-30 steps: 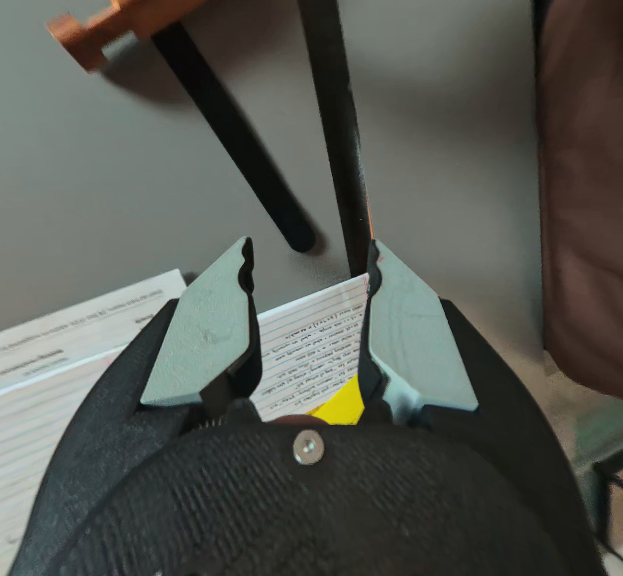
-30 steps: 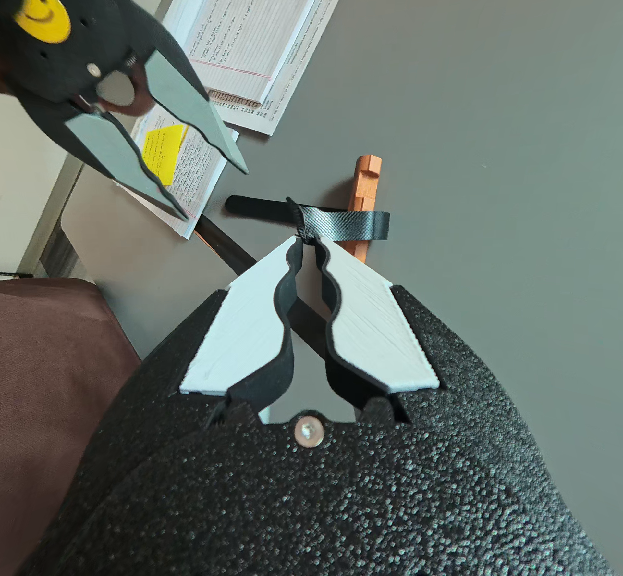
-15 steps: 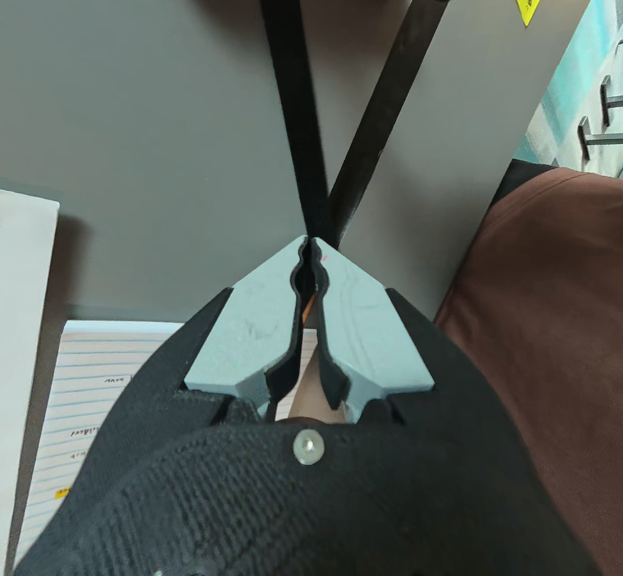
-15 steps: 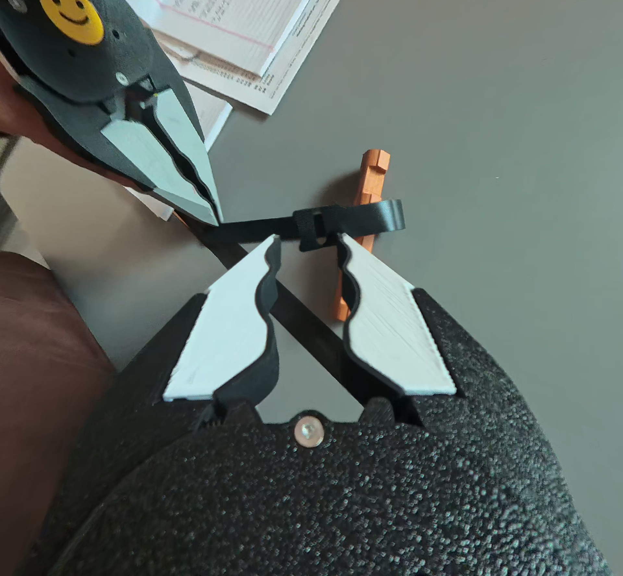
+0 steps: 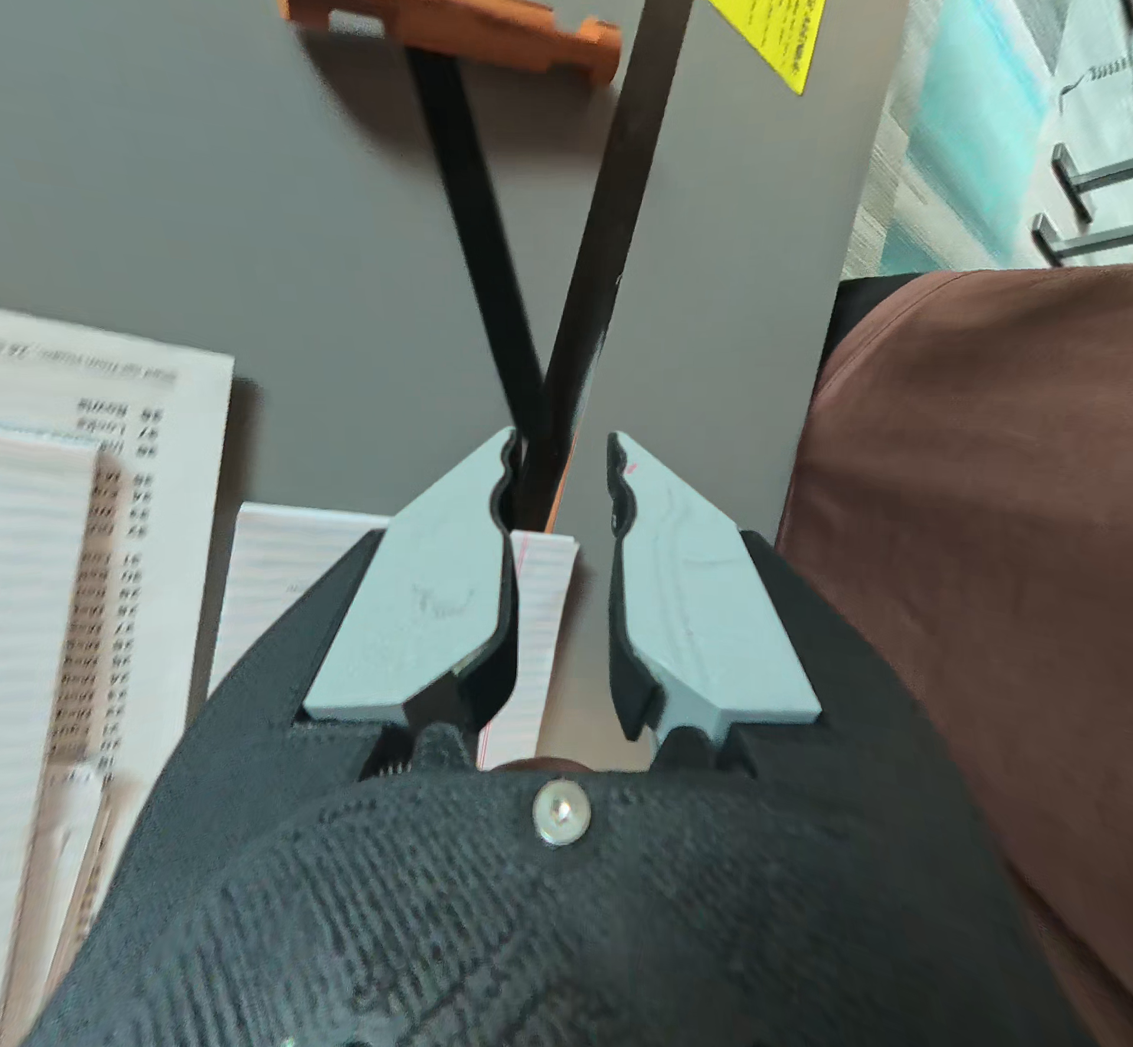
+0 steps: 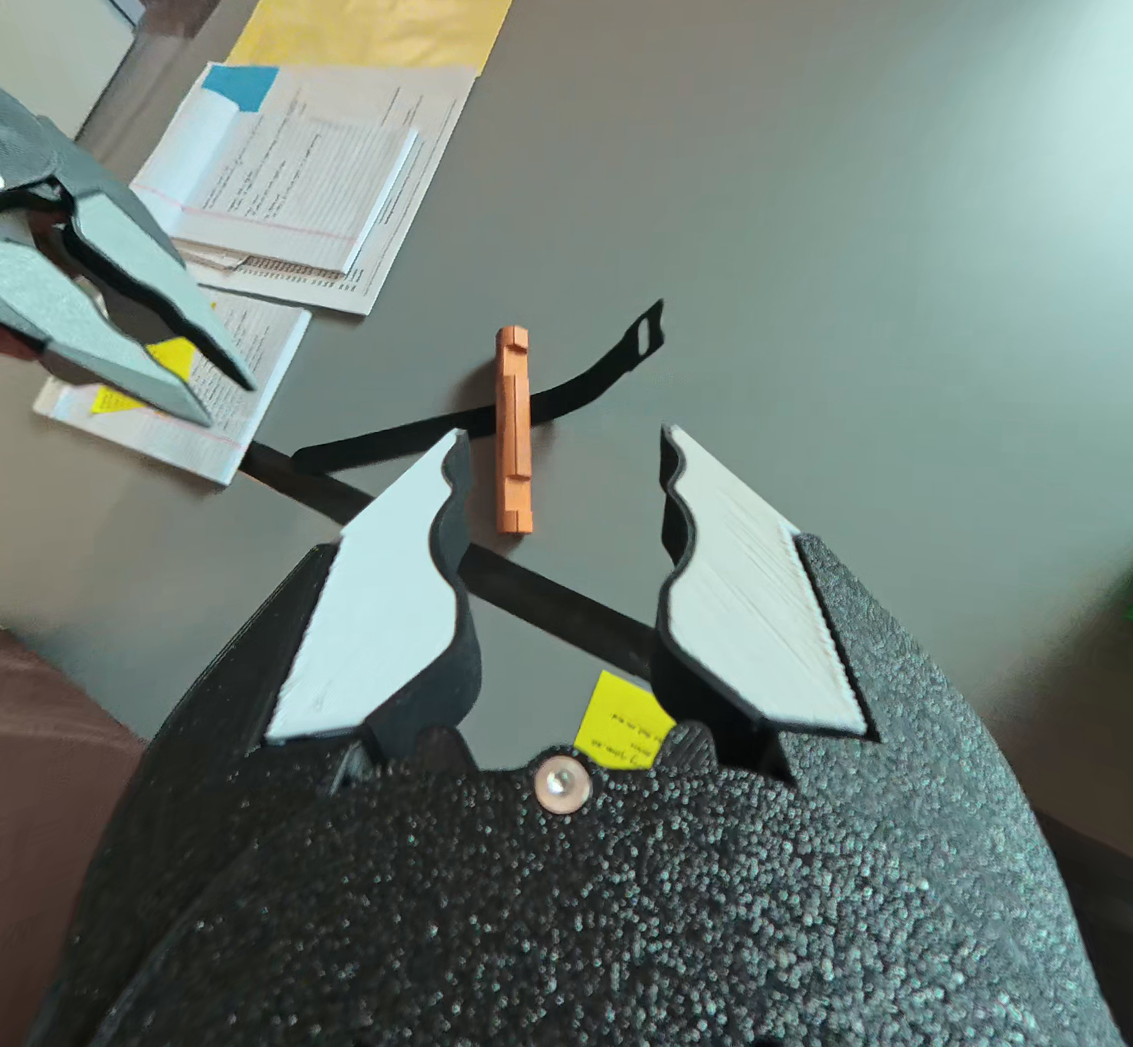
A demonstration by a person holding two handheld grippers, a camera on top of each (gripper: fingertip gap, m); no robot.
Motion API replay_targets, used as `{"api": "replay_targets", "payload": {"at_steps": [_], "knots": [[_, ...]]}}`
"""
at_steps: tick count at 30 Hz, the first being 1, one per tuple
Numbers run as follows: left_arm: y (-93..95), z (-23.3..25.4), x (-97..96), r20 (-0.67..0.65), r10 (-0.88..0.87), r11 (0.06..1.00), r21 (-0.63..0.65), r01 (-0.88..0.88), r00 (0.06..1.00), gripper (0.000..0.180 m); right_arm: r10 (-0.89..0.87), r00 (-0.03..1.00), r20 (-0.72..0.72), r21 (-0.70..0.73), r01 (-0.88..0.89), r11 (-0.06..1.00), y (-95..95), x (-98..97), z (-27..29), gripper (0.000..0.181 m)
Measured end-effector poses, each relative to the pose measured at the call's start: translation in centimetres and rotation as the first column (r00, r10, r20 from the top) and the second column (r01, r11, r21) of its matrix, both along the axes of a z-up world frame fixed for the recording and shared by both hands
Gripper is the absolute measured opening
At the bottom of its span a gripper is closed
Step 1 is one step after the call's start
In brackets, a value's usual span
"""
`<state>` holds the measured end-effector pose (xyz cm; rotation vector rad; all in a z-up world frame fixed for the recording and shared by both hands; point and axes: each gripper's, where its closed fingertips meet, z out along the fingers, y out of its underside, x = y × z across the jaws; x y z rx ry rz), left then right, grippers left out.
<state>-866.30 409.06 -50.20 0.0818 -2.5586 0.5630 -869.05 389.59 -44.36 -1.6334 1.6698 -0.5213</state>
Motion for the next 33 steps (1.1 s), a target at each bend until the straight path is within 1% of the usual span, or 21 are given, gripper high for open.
{"api": "replay_targets", "payload": {"at_steps": [3,5,7,9,12,15,17,18,19,20,21,25,26,27,29,30,33], "knots": [[1.2,-0.1,1.1,0.005,0.058,0.998,0.003,-0.058,0.998,0.026,0.064,0.996,-0.059,0.035,-0.062,0.997,2.5,-0.5,-1.4,0.061],[1.6,-0.5,2.3,0.023,0.103,0.995,0.000,-0.103,0.994,0.026,0.088,0.985,-0.147,0.004,-0.089,0.996,4.3,-0.8,-3.6,0.061],[0.9,-0.7,3.3,0.057,0.112,0.994,-0.020,-0.111,0.992,0.027,0.083,0.979,-0.188,0.008,-0.083,0.997,5.5,-0.8,-5.2,0.059],[-1.2,-0.9,4.6,0.137,0.055,0.998,-0.051,-0.048,0.989,0.030,0.073,0.975,-0.208,0.056,-0.062,0.997,6.3,-0.8,-6.1,0.056],[-5.8,-0.7,5.2,0.244,-0.111,0.988,-0.076,0.133,0.963,0.037,0.039,0.963,-0.267,0.049,-0.026,0.998,5.6,-1.0,-7.9,0.054],[-10.0,-0.9,5.1,0.302,-0.255,0.956,-0.062,0.286,0.918,0.042,0.059,0.949,-0.309,0.053,-0.045,0.998,5.1,-0.8,-8.9,0.050],[-11.5,-1.9,4.9,0.292,-0.315,0.943,-0.010,0.333,0.903,0.046,0.080,0.940,-0.331,0.031,-0.074,0.997,4.9,-0.5,-9.7,0.039],[-11.5,-2.6,5.0,0.278,-0.339,0.939,0.042,0.341,0.899,0.048,0.087,0.938,-0.334,0.022,-0.084,0.996,4.7,-0.3,-10.0,0.033],[-11.0,-3.3,5.0,0.267,-0.352,0.936,0.107,0.336,0.897,0.044,0.096,0.939,-0.330,0.024,-0.094,0.995,4.7,0.0,-10.1,0.026],[-10.2,-3.7,4.9,0.257,-0.349,0.935,0.158,0.317,0.901,0.036,0.108,0.939,-0.328,0.032,-0.103,0.994,4.7,0.1,-10.1,0.020],[-9.3,-4.0,4.5,0.239,-0.328,0.939,0.184,0.289,0.914,0.034,0.120,0.938,-0.325,0.041,-0.113,0.993,4.7,0.3,-10.2,0.016],[-6.6,-4.0,0.6,0.088,-0.161,0.981,0.125,0.149,0.983,0.031,0.211,0.923,-0.320,0.038,-0.210,0.977,4.9,0.8,-10.2,0.016],[-6.0,-4.4,0.0,0.075,-0.129,0.985,0.127,0.119,0.989,0.029,0.239,0.917,-0.320,0.039,-0.240,0.970,5.0,0.9,-10.1,0.016],[-5.7,-4.6,-0.4,0.068,-0.104,0.988,0.119,0.095,0.992,0.016,0.262,0.911,-0.319,0.042,-0.262,0.964,5.2,1.1,-10.1,0.016],[-5.4,-4.9,-1.2,0.048,-0.064,0.993,0.104,0.059,0.997,0.003,0.301,0.898,-0.321,0.058,-0.299,0.953,5.7,1.5,-10.2,0.016],[-5.3,-5.0,-1.4,0.042,-0.047,0.994,0.102,0.042,0.998,0.000,0.309,0.893,-0.328,0.062,-0.306,0.950,5.7,1.6,-10.1,0.016],[-5.4,-5.0,-1.6,0.030,-0.001,0.996,0.094,-0.002,1.000,0.000,0.340,0.873,-0.351,0.072,-0.337,0.939,5.9,1.7,-10.1,0.016]]}}
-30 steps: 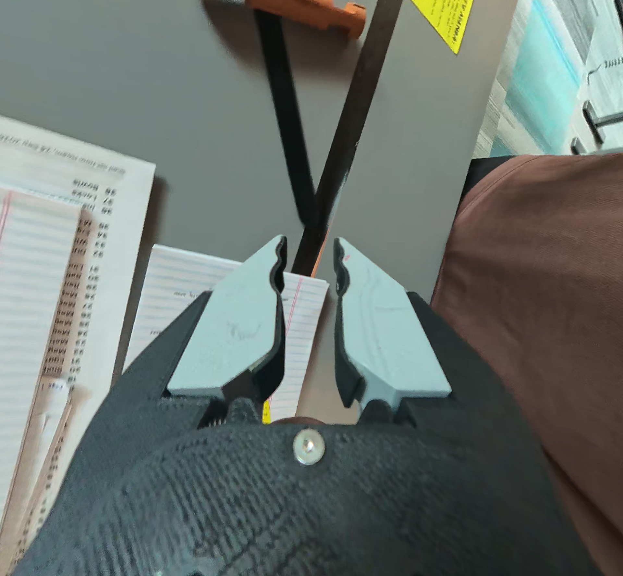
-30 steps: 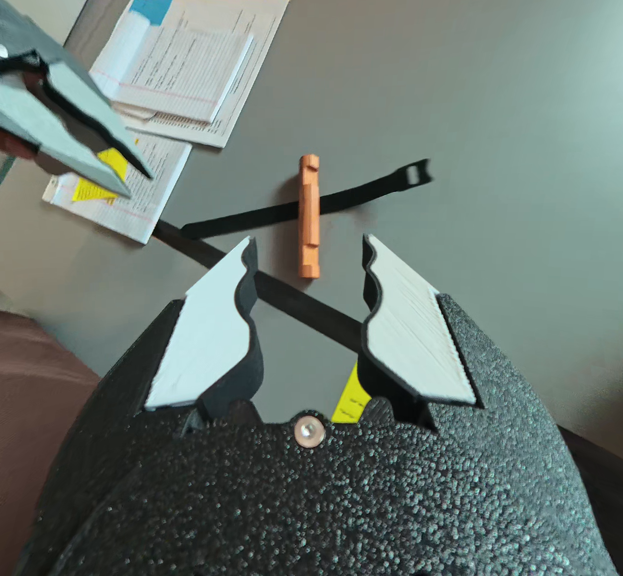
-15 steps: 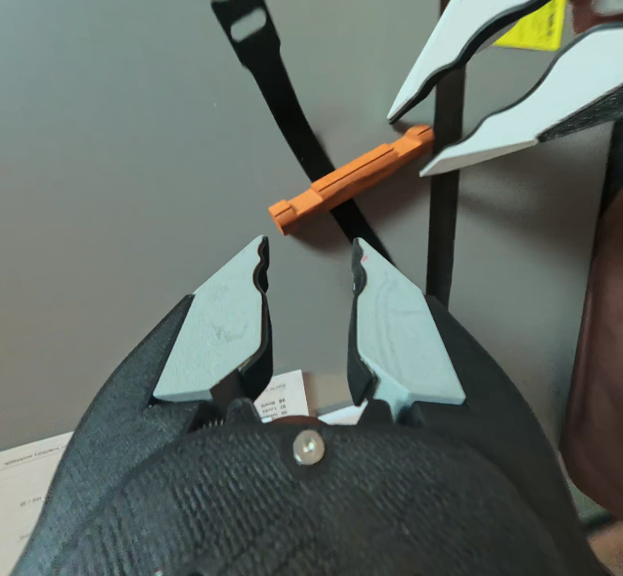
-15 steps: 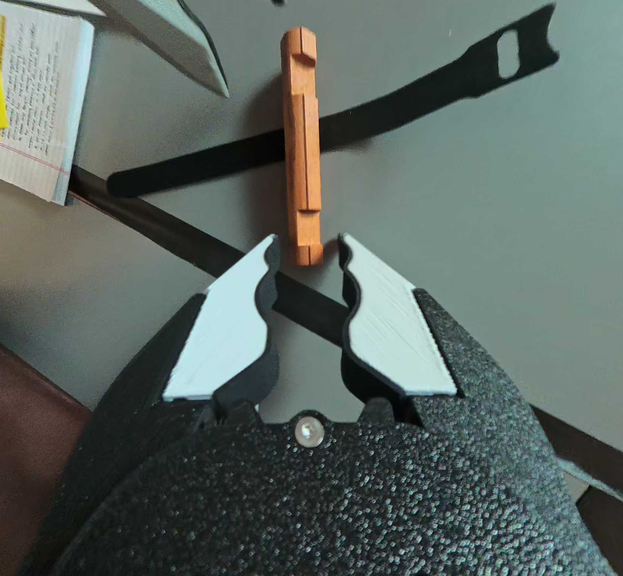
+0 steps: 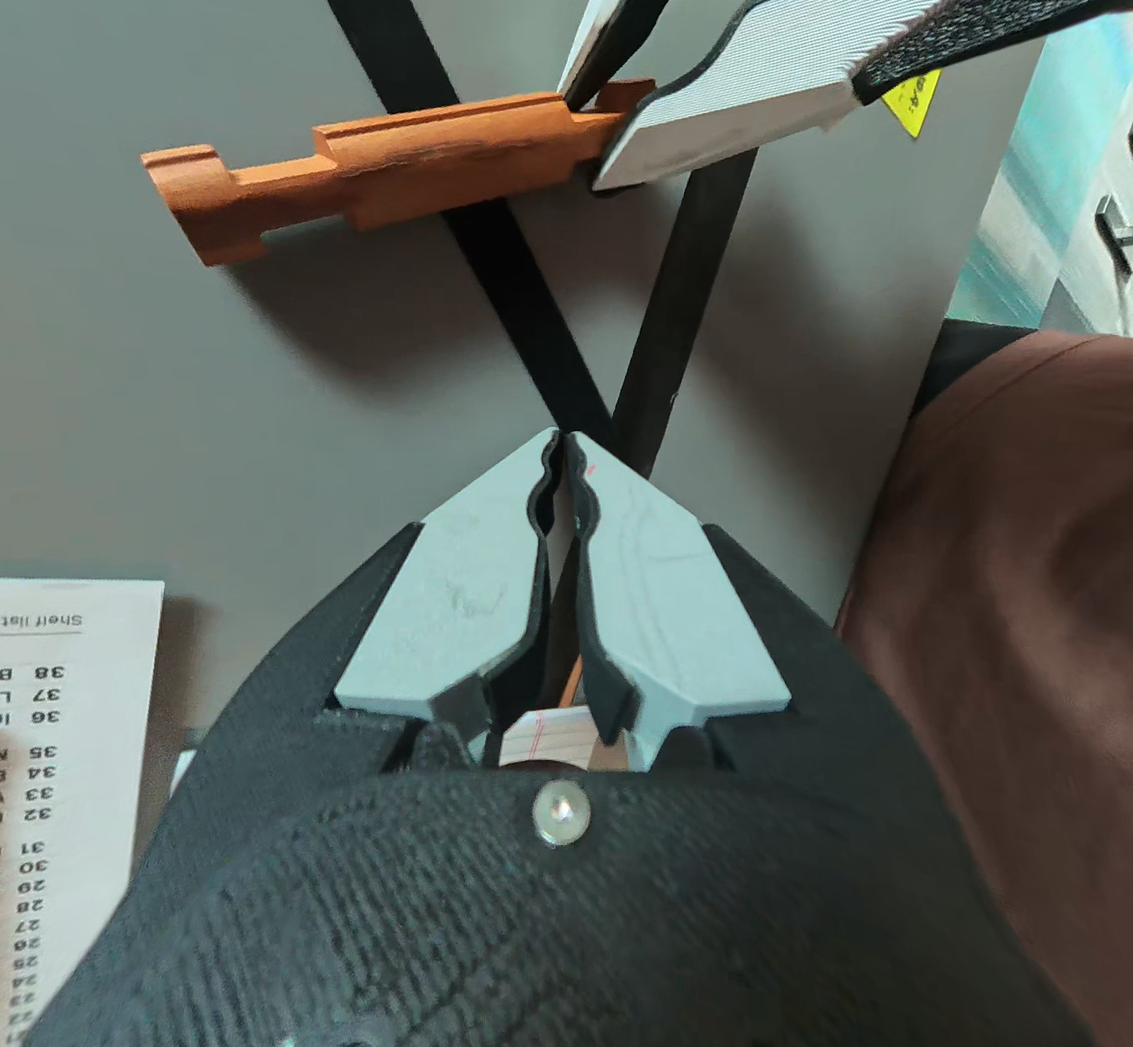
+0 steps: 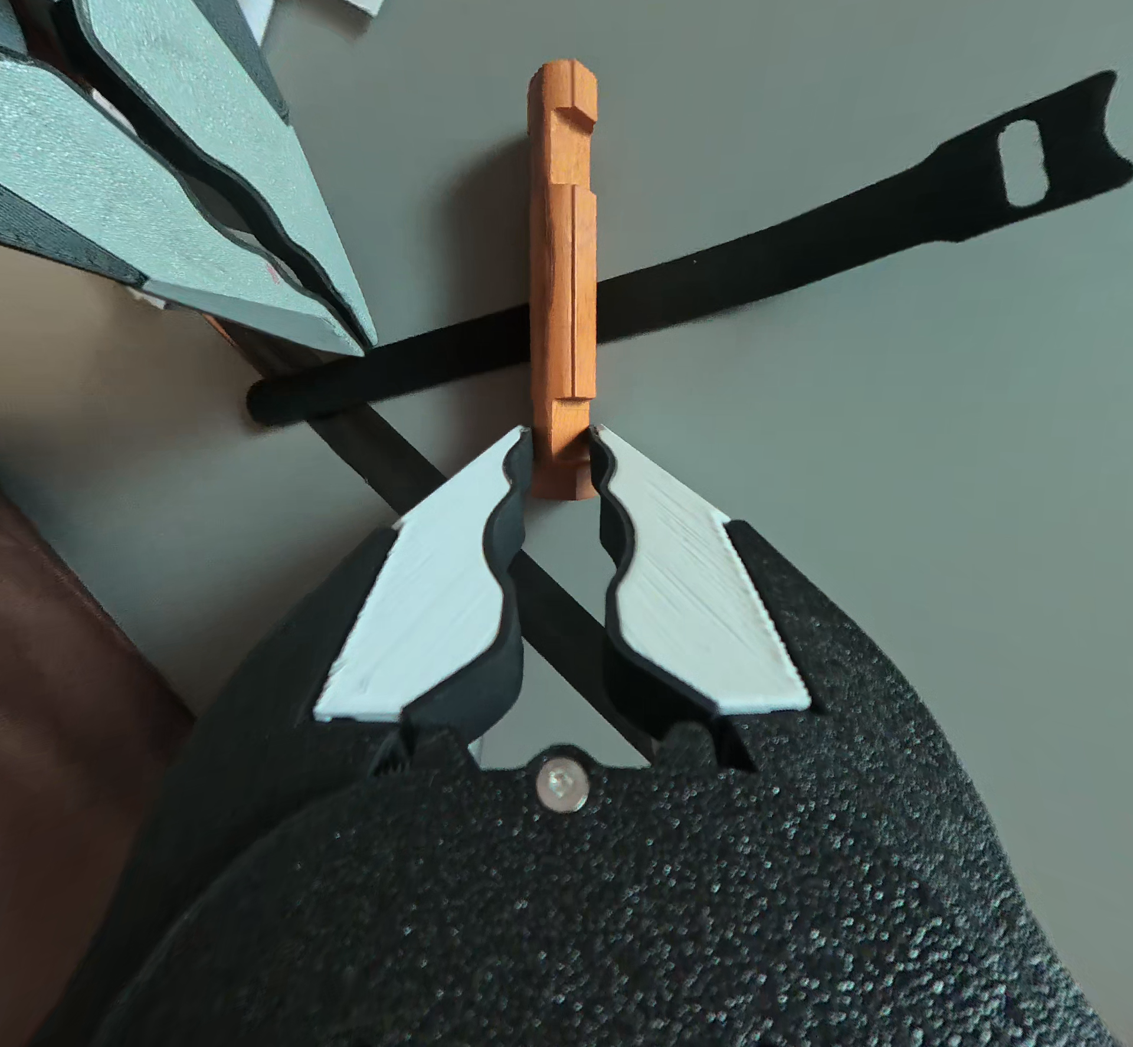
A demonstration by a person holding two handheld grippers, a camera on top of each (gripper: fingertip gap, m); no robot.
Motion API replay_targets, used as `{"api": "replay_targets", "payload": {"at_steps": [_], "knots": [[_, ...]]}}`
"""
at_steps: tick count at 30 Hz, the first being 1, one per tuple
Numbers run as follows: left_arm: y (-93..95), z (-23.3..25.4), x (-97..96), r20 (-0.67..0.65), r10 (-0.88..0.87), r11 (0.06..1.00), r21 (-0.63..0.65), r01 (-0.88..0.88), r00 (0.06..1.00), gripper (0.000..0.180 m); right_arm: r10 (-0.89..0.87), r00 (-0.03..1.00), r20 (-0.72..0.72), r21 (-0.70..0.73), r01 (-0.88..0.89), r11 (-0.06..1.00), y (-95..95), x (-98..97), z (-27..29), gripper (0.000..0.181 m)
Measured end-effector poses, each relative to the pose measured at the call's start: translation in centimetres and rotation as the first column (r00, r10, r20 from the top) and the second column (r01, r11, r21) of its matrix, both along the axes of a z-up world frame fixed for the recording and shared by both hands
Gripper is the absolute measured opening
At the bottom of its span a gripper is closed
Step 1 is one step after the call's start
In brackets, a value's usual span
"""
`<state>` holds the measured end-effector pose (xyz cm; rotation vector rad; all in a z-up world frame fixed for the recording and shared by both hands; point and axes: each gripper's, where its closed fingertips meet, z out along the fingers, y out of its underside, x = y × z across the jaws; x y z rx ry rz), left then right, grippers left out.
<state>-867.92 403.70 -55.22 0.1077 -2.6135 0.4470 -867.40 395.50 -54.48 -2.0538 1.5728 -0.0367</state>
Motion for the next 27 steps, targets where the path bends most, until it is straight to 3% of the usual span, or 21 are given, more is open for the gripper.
{"api": "replay_targets", "payload": {"at_steps": [4,9,11,14,16,18,21,24,26,27], "knots": [[0.4,0.8,0.4,0.027,0.012,0.999,-0.040,-0.011,1.000,0.025,0.041,0.998,0.053,-0.046,-0.038,0.998,-1.0,-0.3,1.7,0.036],[1.4,3.1,2.5,0.056,0.039,0.990,-0.139,-0.031,0.998,0.026,0.118,0.984,0.135,-0.059,-0.111,0.992,3.0,-2.1,4.0,0.049],[-0.1,4.0,4.4,0.127,-0.012,0.980,-0.194,0.036,0.992,0.028,0.158,0.976,0.149,-0.070,-0.150,0.986,6.2,-3.0,3.4,0.051],[-4.0,5.5,7.1,0.200,-0.122,0.960,-0.225,0.167,0.972,0.034,0.241,0.954,0.179,-0.237,-0.196,0.952,8.4,-3.1,1.3,0.051],[-6.7,5.7,8.5,0.219,-0.183,0.951,-0.209,0.229,0.958,0.035,0.304,0.933,0.194,-0.308,-0.236,0.922,9.7,-2.9,0.6,0.052],[-7.9,4.9,9.3,0.188,-0.236,0.959,-0.115,0.260,0.953,0.038,0.323,0.928,0.185,-0.289,-0.263,0.920,11.2,-2.7,0.3,0.053],[-8.3,4.8,8.5,0.173,-0.265,0.951,-0.115,0.286,0.949,0.035,0.301,0.937,0.176,-0.283,-0.245,0.927,11.9,-2.1,-0.5,0.055],[-6.2,5.0,6.7,0.149,-0.242,0.949,-0.170,0.266,0.959,0.037,0.236,0.953,0.191,-0.240,-0.188,0.953,11.6,-1.5,-0.4,0.035],[-3.5,4.4,5.7,0.133,-0.220,0.953,-0.183,0.242,0.966,0.039,0.211,0.961,0.180,-0.213,-0.172,0.962,11.5,-1.5,-0.3,0.033],[-2.0,4.1,5.3,0.123,-0.209,0.956,-0.185,0.229,0.970,0.039,0.212,0.962,0.169,-0.176,-0.183,0.967,11.7,-1.7,-0.2,0.012]]}}
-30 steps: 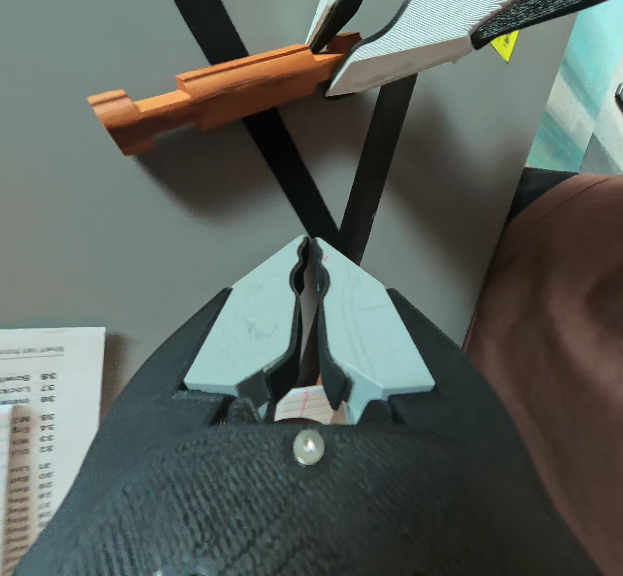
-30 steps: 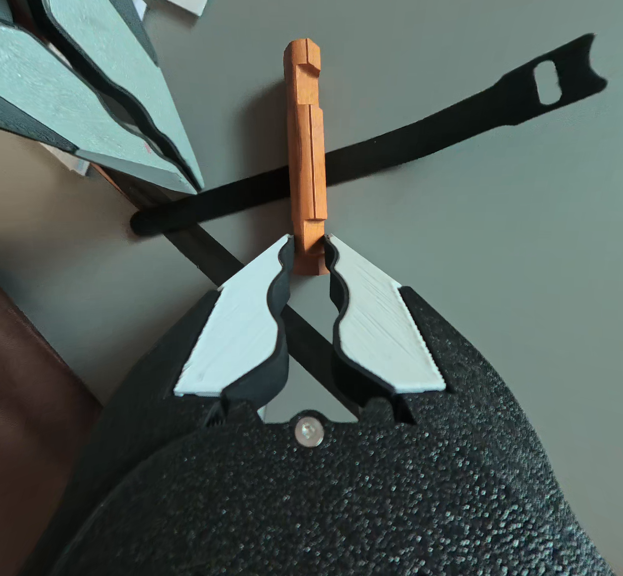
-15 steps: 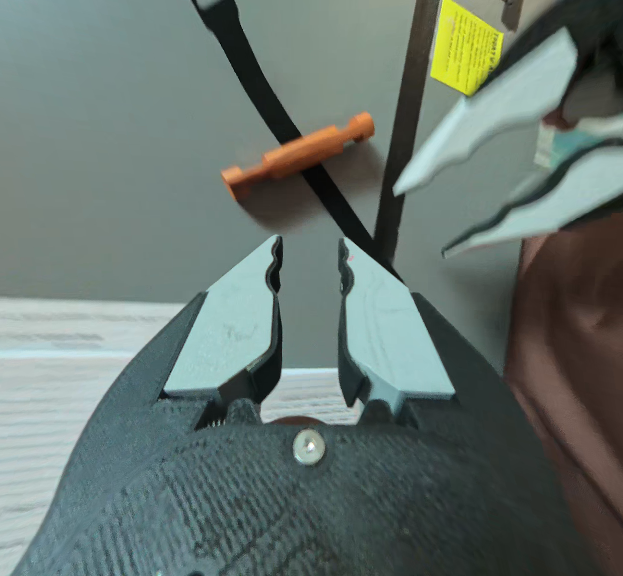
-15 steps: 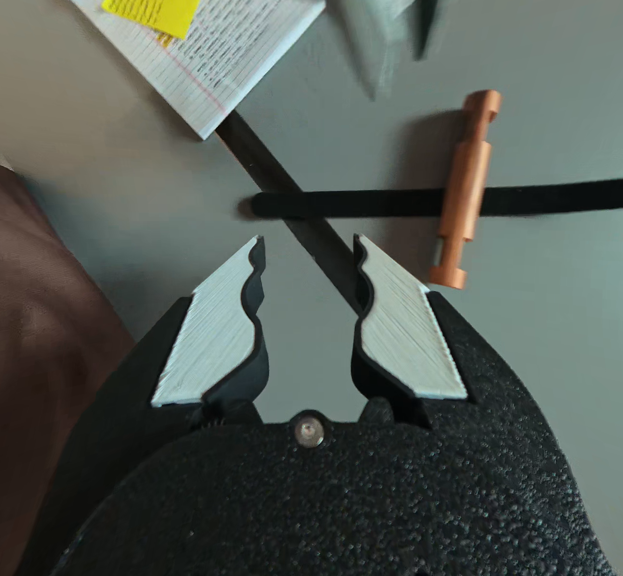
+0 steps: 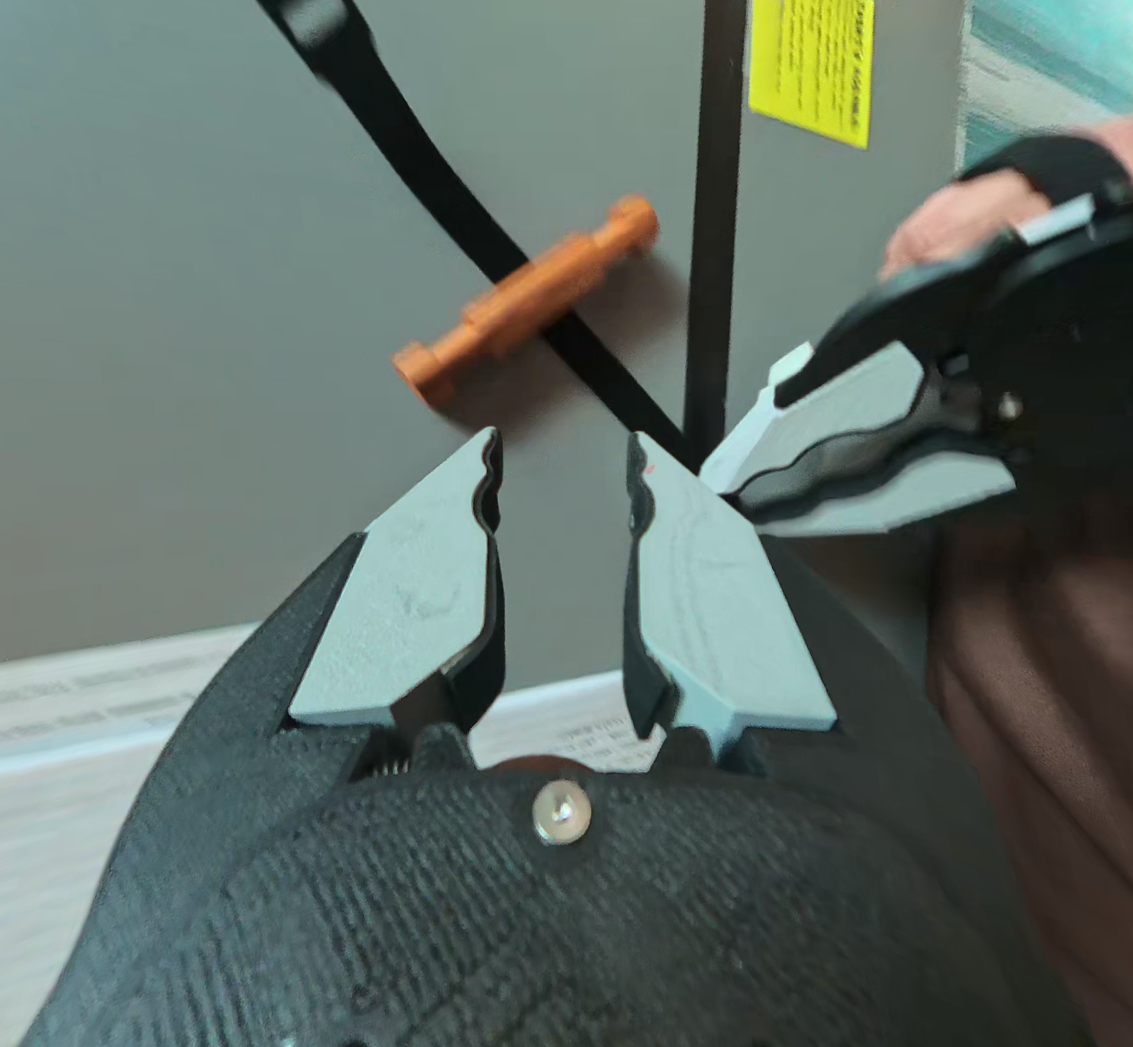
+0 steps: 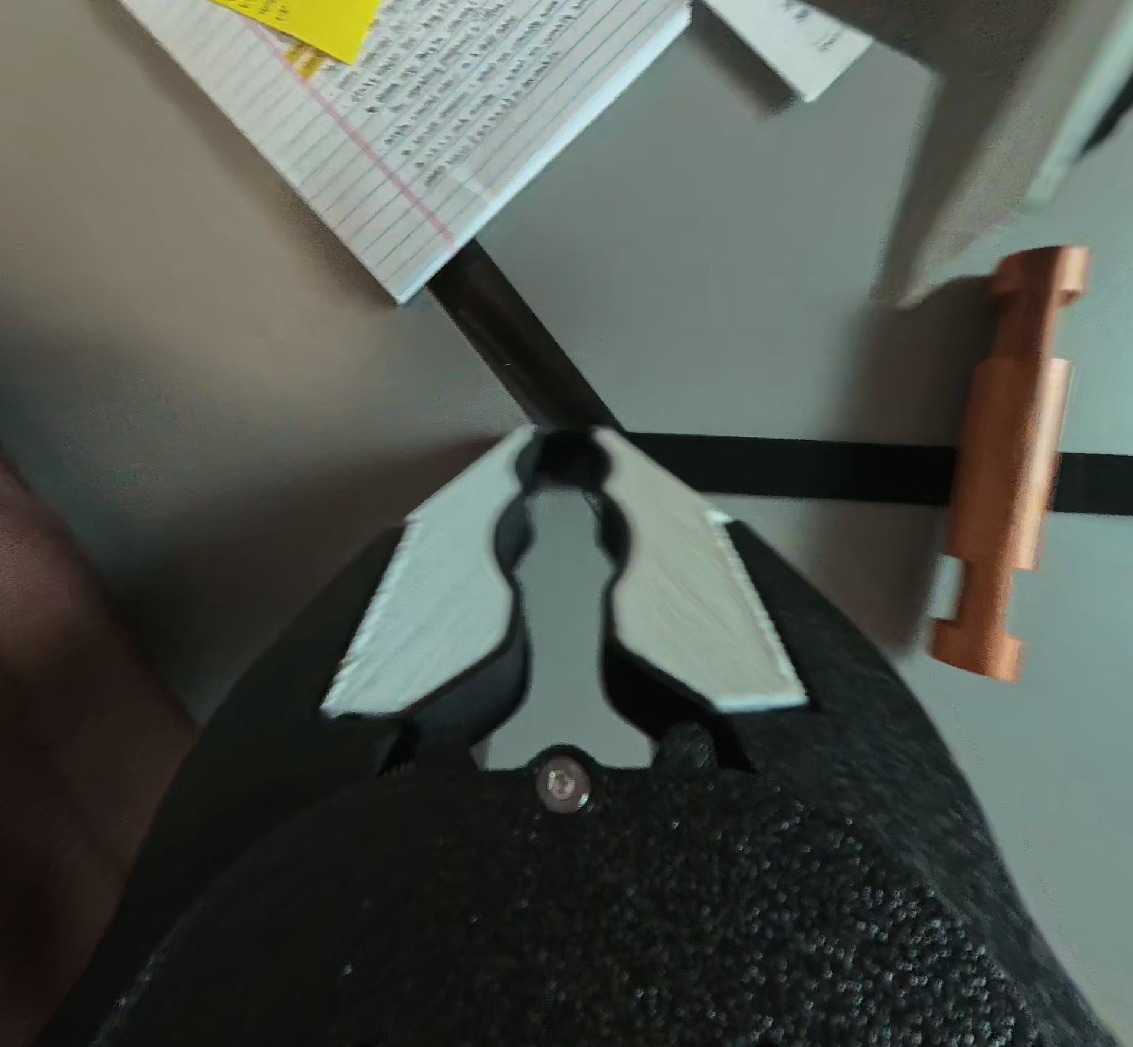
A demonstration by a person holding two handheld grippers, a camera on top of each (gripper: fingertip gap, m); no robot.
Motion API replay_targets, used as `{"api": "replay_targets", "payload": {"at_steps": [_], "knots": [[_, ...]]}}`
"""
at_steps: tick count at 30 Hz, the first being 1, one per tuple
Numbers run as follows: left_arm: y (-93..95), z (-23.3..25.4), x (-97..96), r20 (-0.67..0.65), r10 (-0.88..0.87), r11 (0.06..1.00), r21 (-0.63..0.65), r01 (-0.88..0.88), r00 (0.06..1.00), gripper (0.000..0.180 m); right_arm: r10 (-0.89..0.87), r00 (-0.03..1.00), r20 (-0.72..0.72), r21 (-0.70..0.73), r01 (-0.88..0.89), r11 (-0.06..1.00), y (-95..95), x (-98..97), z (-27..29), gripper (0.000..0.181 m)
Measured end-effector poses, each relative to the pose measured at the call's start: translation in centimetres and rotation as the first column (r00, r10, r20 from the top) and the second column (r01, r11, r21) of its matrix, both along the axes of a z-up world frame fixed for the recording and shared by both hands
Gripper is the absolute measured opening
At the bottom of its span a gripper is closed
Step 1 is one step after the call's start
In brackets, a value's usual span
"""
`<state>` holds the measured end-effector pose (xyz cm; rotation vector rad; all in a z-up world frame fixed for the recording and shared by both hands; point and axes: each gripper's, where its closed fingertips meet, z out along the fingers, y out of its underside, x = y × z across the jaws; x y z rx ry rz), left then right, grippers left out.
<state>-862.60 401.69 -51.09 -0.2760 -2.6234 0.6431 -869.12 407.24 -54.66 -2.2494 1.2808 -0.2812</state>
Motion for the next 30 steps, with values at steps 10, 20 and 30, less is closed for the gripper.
{"api": "replay_targets", "payload": {"at_steps": [10,20,30], "knots": [[5.4,-0.2,-3.8,0.056,-0.039,0.986,-0.159,0.047,0.998,0.041,-0.123,0.990,-0.068,0.263,0.137,0.955,-1.4,0.5,3.2,0.000],[6.2,-1.9,-5.2,0.057,-0.080,0.994,-0.071,0.084,0.995,0.038,-0.086,0.994,-0.069,0.042,0.089,0.995,-1.6,-1.1,1.7,0.047],[6.4,-3.7,-7.0,0.026,-0.018,0.999,0.047,0.017,1.000,0.021,-0.094,0.995,-0.038,-0.029,0.092,0.995,-1.6,-0.9,-0.3,0.033]]}}
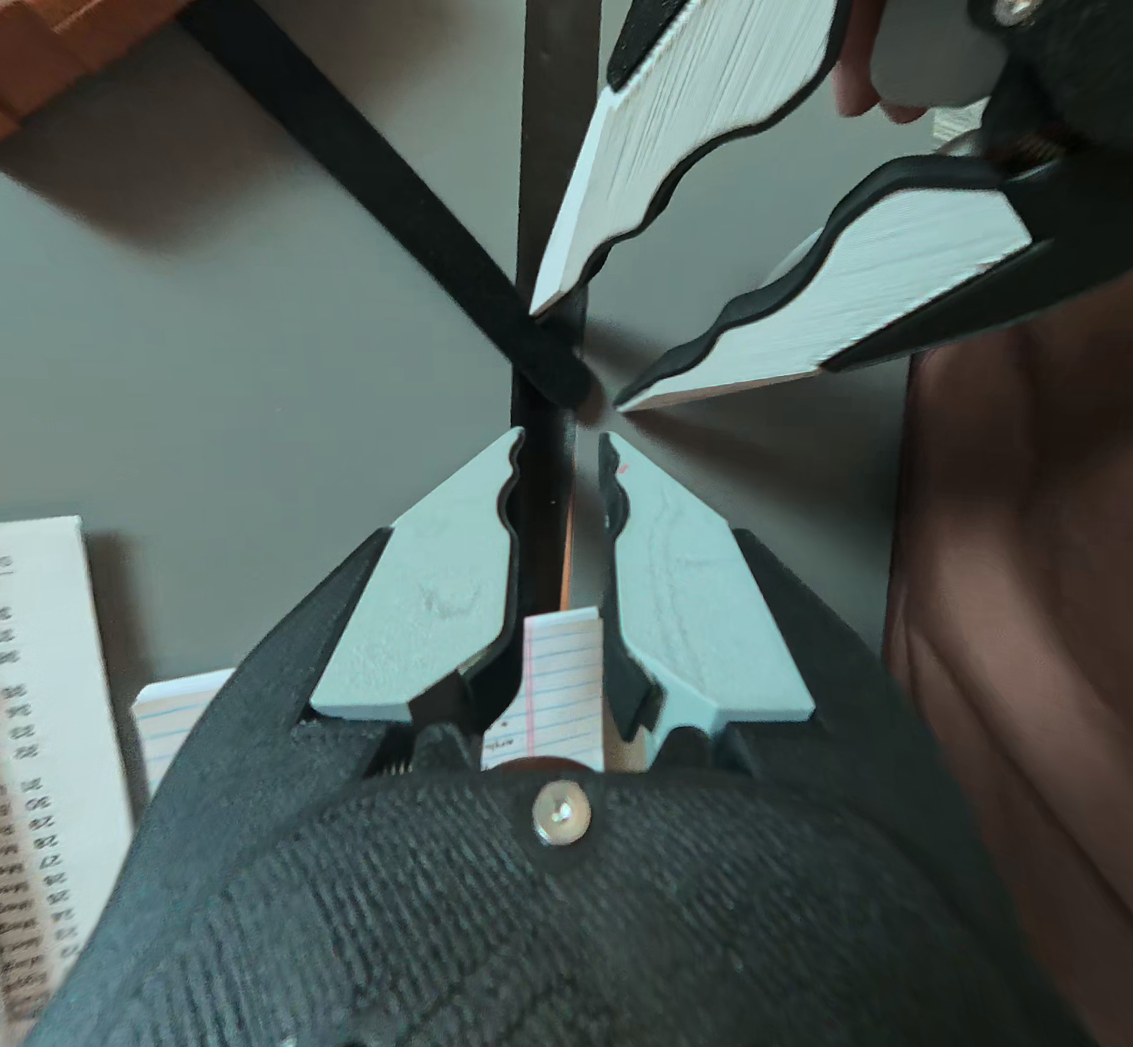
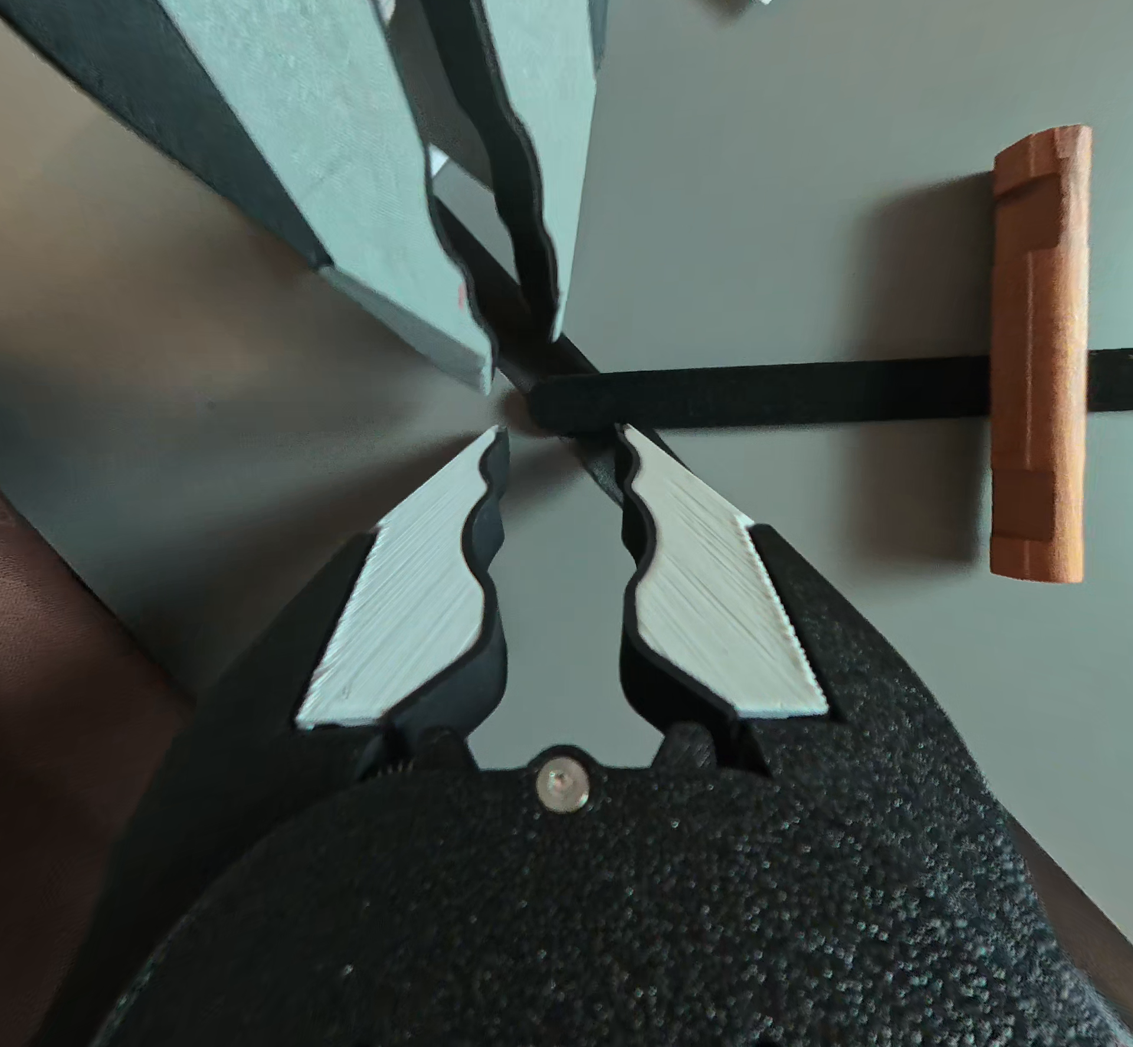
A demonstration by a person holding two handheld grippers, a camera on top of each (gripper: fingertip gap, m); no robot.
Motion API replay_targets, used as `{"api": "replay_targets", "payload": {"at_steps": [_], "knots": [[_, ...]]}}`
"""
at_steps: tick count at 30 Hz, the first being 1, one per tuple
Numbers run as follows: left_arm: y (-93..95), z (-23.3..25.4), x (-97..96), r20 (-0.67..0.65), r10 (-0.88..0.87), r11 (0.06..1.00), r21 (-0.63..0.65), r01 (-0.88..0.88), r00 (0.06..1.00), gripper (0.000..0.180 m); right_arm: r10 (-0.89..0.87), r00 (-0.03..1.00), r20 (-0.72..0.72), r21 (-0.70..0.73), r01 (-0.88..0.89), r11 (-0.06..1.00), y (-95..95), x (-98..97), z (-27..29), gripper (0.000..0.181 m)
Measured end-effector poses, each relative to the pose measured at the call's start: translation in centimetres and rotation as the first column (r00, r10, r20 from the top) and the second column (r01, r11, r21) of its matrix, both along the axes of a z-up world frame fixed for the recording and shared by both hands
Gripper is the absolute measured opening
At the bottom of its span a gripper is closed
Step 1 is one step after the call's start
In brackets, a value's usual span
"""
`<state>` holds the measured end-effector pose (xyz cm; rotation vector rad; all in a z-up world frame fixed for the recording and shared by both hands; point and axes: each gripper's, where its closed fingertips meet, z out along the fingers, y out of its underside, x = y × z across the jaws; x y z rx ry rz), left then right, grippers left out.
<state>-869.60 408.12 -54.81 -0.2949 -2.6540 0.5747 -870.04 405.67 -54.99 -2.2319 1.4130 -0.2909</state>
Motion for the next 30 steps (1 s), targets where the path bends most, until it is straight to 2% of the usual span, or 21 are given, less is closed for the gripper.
{"api": "replay_targets", "payload": {"at_steps": [2,6,14,19,20,26,30], "knots": [[0.0,-0.5,-0.8,-0.013,-0.016,0.999,0.032,0.017,1.000,0.019,-0.017,1.000,-0.001,0.019,0.017,1.000,-0.1,0.1,0.1,0.029],[-0.5,-0.8,-0.8,0.027,-0.016,1.000,0.009,0.016,0.999,0.006,-0.061,0.998,-0.018,0.094,0.062,0.994,-0.3,0.3,0.0,0.022],[-1.3,-0.2,-1.2,0.036,-0.046,0.994,-0.094,0.049,0.998,0.000,-0.035,0.999,-0.009,0.100,0.036,0.994,0.0,-0.1,0.1,0.030],[-2.4,0.7,-1.1,-0.009,-0.027,0.991,-0.129,0.026,1.000,0.000,-0.041,0.999,0.017,0.068,0.040,0.997,-0.3,0.2,0.4,0.028],[-2.4,0.7,-1.0,-0.009,-0.026,0.992,-0.128,0.024,1.000,0.000,-0.042,0.999,0.017,0.053,0.041,0.998,-0.5,0.3,0.4,0.022],[-1.3,1.0,0.3,0.039,-0.068,0.988,-0.135,0.072,0.997,0.003,-0.048,0.999,0.019,0.068,0.047,0.997,-0.5,0.3,0.4,0.008],[-1.0,0.9,0.8,0.125,-0.108,0.980,-0.151,0.126,0.986,0.016,-0.085,0.996,0.016,0.134,0.082,0.988,-0.5,0.3,1.2,0.001]]}}
